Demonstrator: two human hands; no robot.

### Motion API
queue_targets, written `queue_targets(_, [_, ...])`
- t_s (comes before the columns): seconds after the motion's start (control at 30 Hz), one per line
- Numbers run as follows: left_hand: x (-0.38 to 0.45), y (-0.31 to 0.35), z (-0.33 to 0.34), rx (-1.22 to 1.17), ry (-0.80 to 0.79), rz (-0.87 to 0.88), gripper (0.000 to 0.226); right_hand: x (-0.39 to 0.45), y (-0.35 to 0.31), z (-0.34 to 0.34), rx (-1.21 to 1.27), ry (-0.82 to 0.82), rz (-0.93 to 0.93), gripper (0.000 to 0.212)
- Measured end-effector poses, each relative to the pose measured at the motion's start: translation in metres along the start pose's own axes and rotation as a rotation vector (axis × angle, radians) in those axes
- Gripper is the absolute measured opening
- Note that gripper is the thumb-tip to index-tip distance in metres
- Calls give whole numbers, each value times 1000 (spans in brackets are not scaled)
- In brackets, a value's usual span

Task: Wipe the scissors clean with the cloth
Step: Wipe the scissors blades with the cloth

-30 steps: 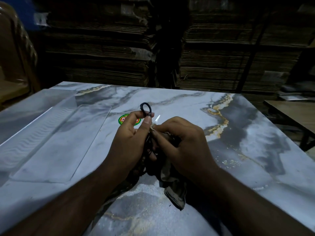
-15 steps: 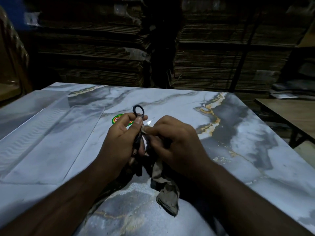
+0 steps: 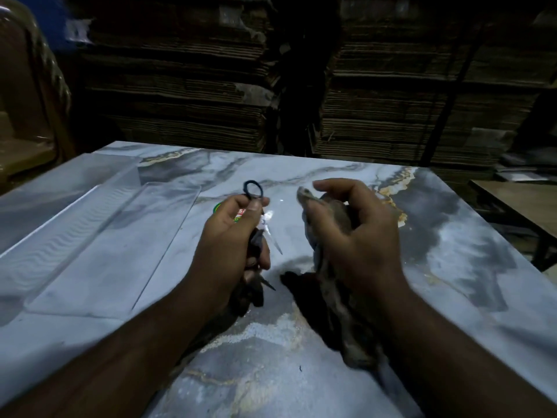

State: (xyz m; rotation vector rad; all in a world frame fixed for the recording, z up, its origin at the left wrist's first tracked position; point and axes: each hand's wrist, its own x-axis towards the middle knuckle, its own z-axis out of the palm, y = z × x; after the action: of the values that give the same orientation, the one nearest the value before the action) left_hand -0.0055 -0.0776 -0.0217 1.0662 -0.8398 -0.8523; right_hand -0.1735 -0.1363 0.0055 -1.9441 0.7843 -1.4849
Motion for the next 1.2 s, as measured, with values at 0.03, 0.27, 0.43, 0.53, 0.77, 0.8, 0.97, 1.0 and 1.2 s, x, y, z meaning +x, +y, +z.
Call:
queue_targets(0.03, [-1,-1,3,13,-32,7,21,-5,2,5,-169,-37,-196,14])
queue_targets(0.27, [-4,-5,2,48,-99,17,25,-6,23,15,-351,-124,-305,5])
queue_targets(0.43, [-3,-4,5,44,-90,20,25,-14,17,13,-286,-244,-382,7])
queue_targets(0.53, [-2,-2,3,84,-76,46,27,-11,15,16,-281,-221,-363,16])
queue_targets(0.77, [-5,-5,5,146,-103,106,24,-15,6,16,-245,-133,-221,5])
queue_targets(0.8, [-6,-5,6,162,-106,120,23,-13,8,15,-253,-127,-198,6])
queue_targets(0.97, [-9,-8,7,166,-113,134,20,-11,10,15,-234,-121,-80,8])
queue_targets(1.0, [-8,-7,7,162,-106,132,20,-15,8,17,-242,-144,-126,9])
queue_targets(1.2, [-8,-7,5,199,-112,154,20,-9,10,20,-171,-112,35,10])
